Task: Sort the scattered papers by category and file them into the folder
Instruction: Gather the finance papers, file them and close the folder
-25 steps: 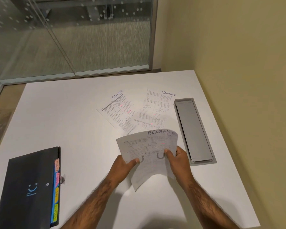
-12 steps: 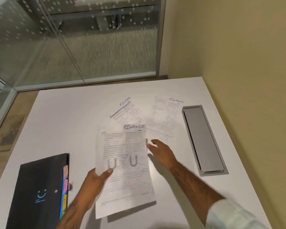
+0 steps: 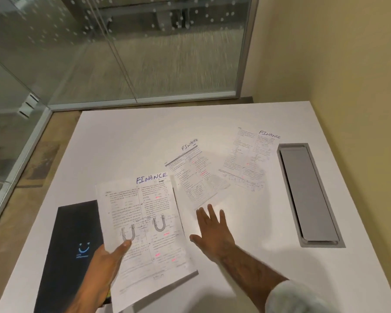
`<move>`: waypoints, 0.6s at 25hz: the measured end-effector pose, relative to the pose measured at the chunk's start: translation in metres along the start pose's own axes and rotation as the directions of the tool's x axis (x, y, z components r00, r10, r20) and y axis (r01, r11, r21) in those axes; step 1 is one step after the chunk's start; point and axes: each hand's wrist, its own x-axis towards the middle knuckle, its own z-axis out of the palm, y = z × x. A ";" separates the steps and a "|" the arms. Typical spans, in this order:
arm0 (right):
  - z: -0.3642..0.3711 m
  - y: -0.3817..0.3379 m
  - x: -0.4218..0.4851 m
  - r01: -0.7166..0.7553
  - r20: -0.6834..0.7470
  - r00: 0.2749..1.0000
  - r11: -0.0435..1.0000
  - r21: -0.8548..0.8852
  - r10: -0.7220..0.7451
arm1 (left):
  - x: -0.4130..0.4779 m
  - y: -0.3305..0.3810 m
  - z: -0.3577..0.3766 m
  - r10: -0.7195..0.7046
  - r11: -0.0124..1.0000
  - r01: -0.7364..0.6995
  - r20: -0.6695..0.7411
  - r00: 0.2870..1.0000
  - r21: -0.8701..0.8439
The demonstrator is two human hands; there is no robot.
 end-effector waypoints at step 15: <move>0.006 -0.030 -0.059 0.071 -0.203 0.979 0.982 0.173 -0.035 | 0.047 -0.067 0.034 -0.085 0.991 0.097 0.129 0.988 -0.088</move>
